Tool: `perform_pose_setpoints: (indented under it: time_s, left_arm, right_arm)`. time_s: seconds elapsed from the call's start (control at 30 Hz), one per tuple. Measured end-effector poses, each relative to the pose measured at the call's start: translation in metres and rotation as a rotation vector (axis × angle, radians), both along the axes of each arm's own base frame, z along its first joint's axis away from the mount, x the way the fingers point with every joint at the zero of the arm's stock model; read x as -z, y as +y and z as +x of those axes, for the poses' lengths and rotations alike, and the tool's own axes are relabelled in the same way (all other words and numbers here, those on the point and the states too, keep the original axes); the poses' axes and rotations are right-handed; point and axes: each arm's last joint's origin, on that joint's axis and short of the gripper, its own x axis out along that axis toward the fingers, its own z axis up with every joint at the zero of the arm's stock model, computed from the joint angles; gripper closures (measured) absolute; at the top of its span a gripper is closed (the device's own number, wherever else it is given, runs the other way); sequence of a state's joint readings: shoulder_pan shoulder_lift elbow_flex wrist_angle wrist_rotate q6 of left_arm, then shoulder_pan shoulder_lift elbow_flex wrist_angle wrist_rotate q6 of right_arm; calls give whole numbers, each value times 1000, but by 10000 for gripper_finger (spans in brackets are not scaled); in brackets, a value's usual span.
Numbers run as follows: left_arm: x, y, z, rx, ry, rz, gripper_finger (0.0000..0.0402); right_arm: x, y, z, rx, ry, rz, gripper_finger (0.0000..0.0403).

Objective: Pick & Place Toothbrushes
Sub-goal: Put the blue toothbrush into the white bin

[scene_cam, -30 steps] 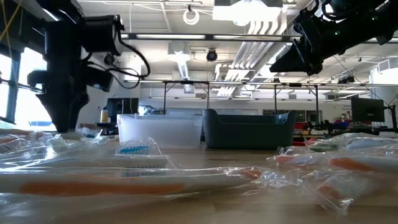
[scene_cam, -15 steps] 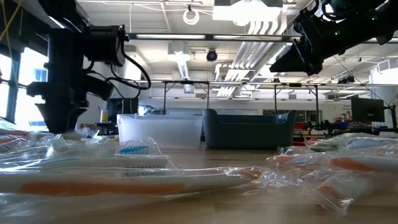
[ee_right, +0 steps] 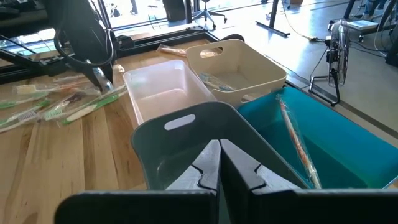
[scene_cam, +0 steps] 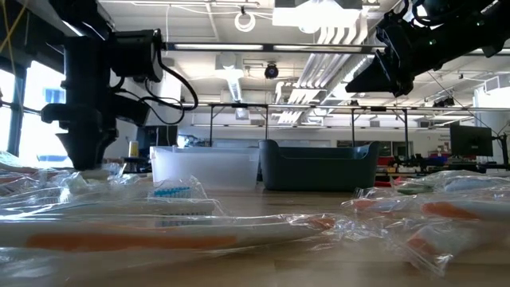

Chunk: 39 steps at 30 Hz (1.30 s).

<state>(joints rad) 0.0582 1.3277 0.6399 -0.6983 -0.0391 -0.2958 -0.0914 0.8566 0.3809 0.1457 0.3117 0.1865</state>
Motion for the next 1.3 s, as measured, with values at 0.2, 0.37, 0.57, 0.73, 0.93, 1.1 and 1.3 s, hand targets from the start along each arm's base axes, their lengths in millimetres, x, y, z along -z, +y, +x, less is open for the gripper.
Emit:
perform_pose_setpoints:
  time_s: [0.2, 0.37, 0.57, 0.73, 0.93, 1.1, 1.3]
  left_arm:
    - [0, 0, 0, -4, 0, -3, 345]
    - [0, 0, 0, -4, -1, -5, 347]
    - [0, 0, 0, -7, -1, -7, 344]
    - [-10, 0, 5, -15, -1, -5, 344]
    - [-41, 1, 17, -19, -13, 13, 344]
    - [-78, 4, 26, -31, -40, 73, 344]
    - [-125, 8, 37, -74, -132, 204, 343]
  right_arm:
    - [0, 0, 0, 0, 0, 0, 401]
    - [0, 0, 0, 0, 0, 0, 401]
    - [0, 0, 0, 0, 0, 0, 401]
    - [0, 0, 0, 0, 0, 0, 401]
    - [0, 0, 0, 0, 0, 0, 401]
    - [0, 0, 0, 0, 0, 0, 401]
    - [0, 0, 0, 0, 0, 0, 401]
